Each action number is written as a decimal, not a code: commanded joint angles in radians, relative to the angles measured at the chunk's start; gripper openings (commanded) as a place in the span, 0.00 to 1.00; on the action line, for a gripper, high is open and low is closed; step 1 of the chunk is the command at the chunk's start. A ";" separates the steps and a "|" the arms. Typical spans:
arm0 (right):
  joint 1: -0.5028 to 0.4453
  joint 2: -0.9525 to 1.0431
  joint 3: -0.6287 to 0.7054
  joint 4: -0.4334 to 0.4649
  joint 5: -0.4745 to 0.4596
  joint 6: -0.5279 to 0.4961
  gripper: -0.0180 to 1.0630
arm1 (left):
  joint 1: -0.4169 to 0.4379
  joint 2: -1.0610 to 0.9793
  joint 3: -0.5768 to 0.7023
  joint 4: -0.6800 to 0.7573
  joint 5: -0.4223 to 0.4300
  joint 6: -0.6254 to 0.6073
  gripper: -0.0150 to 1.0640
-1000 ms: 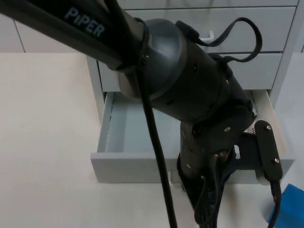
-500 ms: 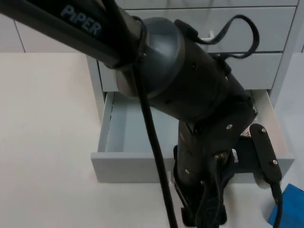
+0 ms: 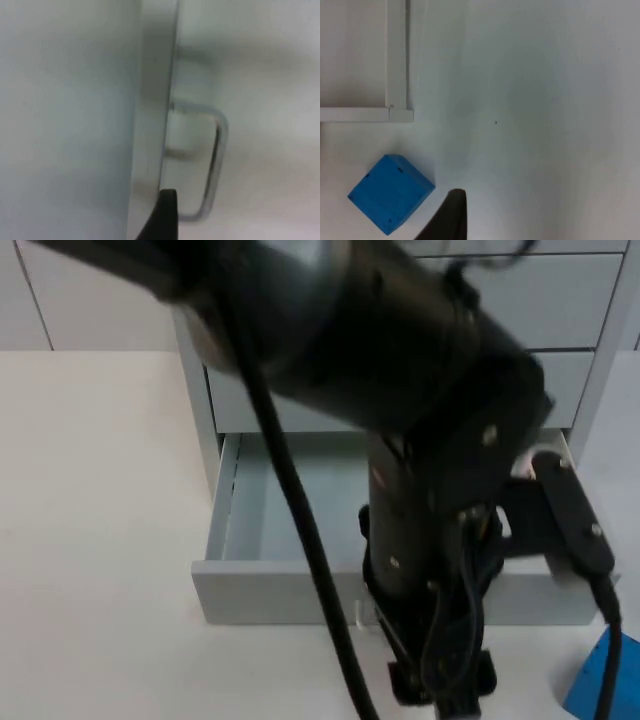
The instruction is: Open the drawer with the left hand, place the block into the drawer with the right hand, then close the drawer with the left hand.
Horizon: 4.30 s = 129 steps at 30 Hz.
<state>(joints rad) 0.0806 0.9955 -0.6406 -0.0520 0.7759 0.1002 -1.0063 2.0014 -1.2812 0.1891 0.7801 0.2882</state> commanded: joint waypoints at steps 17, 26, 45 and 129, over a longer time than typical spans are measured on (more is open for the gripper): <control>-0.002 -0.002 -0.004 0.004 -0.004 0.000 0.99 | 0.000 -0.401 0.001 -0.199 0.087 -0.008 0.78; -0.002 -0.002 -0.004 0.004 0.010 0.000 0.99 | 0.008 -0.444 0.017 -0.189 0.131 -0.061 0.78; -0.002 -0.002 -0.004 0.004 0.012 0.000 0.99 | 0.356 -0.836 0.405 -0.181 -0.024 -0.196 0.78; 0.584 0.632 -0.004 -0.210 -0.242 0.294 0.99 | 0.937 -1.194 0.574 -0.225 -0.110 -0.264 0.99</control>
<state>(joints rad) 0.6579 1.5983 -0.6427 -0.2410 0.5758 0.3750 -0.0732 0.8153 -0.7116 -0.0229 0.6736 0.0245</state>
